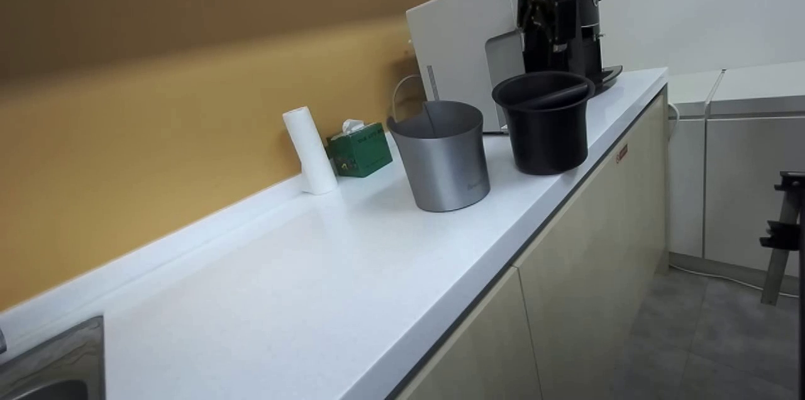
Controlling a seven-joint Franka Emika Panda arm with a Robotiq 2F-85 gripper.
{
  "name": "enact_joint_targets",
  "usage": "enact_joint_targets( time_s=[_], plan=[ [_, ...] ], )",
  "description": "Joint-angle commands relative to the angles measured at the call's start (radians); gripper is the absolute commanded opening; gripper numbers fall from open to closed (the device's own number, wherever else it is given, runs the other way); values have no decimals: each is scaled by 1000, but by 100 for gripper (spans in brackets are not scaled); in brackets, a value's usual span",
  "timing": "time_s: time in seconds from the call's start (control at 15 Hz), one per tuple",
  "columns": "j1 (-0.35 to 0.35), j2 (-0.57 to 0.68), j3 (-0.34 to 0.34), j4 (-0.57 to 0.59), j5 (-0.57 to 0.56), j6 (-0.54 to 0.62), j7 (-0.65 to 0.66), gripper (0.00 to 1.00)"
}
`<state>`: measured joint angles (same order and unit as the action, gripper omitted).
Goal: Put the inner bucket of the trash can inside the outer trash bucket
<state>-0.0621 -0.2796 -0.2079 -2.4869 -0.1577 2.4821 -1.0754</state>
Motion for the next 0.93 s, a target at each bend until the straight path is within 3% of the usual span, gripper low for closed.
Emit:
enact_joint_targets(
  time_s=[0.0, 0.87],
  plan=[
    [-36, 37, 16, -19, -69, 70, 42, 100],
    [-53, 100, 41, -46, -146, 76, 67, 100]
  ],
)
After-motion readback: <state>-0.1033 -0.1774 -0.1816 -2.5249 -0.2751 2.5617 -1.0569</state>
